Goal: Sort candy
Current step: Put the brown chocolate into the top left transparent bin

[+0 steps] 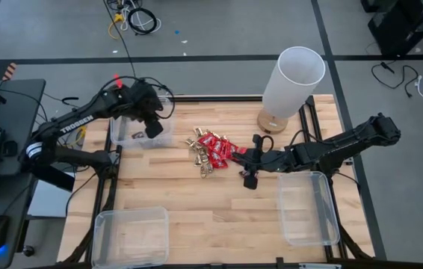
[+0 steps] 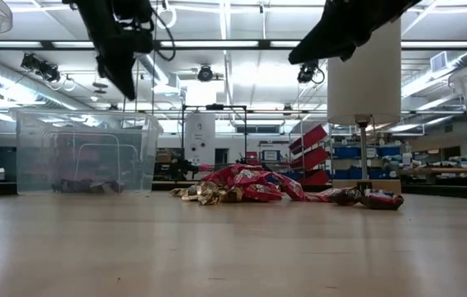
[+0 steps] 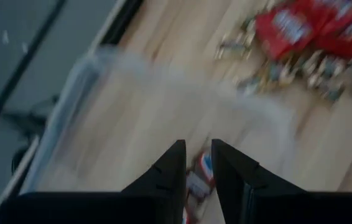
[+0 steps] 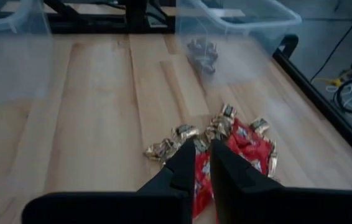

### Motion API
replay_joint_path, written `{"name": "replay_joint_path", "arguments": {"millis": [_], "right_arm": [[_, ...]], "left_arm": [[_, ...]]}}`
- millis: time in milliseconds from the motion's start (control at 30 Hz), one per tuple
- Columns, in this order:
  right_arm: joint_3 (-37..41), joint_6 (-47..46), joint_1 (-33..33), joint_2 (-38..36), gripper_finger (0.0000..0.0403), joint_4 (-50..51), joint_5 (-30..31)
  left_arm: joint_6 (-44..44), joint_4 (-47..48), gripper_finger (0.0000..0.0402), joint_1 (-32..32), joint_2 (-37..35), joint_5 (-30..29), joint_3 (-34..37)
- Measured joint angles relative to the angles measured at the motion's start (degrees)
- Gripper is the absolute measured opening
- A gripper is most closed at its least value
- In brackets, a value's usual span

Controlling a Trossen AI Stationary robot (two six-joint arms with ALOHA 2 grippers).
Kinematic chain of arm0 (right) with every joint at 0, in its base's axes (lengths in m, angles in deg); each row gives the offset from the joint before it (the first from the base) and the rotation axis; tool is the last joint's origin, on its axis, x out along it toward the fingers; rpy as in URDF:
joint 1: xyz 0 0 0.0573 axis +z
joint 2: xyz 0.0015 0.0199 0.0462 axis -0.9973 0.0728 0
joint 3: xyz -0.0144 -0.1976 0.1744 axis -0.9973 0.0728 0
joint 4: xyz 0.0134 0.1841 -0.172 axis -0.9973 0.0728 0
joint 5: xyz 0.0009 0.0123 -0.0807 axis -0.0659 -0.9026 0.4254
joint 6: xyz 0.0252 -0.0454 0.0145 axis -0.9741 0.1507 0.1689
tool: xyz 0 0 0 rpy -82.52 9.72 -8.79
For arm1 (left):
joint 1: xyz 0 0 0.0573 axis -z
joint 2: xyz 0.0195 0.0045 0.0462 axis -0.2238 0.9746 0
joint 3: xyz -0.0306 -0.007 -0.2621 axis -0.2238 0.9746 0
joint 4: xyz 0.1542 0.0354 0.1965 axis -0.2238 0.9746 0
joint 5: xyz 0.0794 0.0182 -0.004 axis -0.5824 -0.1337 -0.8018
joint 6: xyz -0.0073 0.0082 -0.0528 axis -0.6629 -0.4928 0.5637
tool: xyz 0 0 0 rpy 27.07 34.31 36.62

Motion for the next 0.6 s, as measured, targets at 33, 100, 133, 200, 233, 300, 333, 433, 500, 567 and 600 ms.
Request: {"name": "replay_joint_path", "arguments": {"millis": [33,100,133,200,233,300,333,433,500,567,600], "right_arm": [[0.0,-0.24,0.0,0.0,0.0037,0.38,0.01],[0.0,-0.69,0.0,0.0,0.0037,0.99,-0.01],[0.0,-0.75,-0.03,0.0,0.0037,1.03,0.0],[-0.05,-0.73,-0.23,0.0,0.0037,1.14,0.0],[-0.47,-0.71,-0.35,0.0,0.0037,2.19,-0.02],[-2.26,-0.7,-0.69,0.0,0.0037,5.3,-0.01],[-3.33,-0.7,-0.85,0.0,0.0037,6.63,0.01],[-6.11,0.06,-1.28,0.0,0.0037,10.52,0.01],[-7.66,0.37,-1.62,0.0,0.0037,12.58,0.02],[-8.69,-0.14,-1.98,-0.02,0.0037,14.81,0.03],[-9.02,-0.71,-2.09,-0.02,0.0037,16.48,0.02]], "left_arm": [[-0.04,-1.58,0.0079,0.69,-0.3,0.01,-0.02],[-0.38,-4.12,0.0079,2.11,-0.75,0.0,-0.02],[-0.77,-5.27,0.0079,2.79,-0.83,-0.02,-0.02],[-1.37,-7.59,0.0079,4.28,-0.91,-0.02,-0.02],[-1.39,-8.4,0.0079,4.86,-0.91,0.0,-0.02],[-1.42,-9.51,0.0079,5.83,-0.91,0.03,-0.02],[-1.42,-10.26,0.0079,6.36,-0.91,0.0,-0.02],[-1.45,-11.66,0.0079,7.8,-0.91,-0.02,-0.02],[-1.45,-12.12,0.0079,8.69,-0.91,-0.02,-0.02],[-1.49,-12.17,0.0079,9.46,-0.91,0.02,-0.02],[-1.49,-12.12,0.0079,9.83,-0.91,0.0,-0.02]]}}
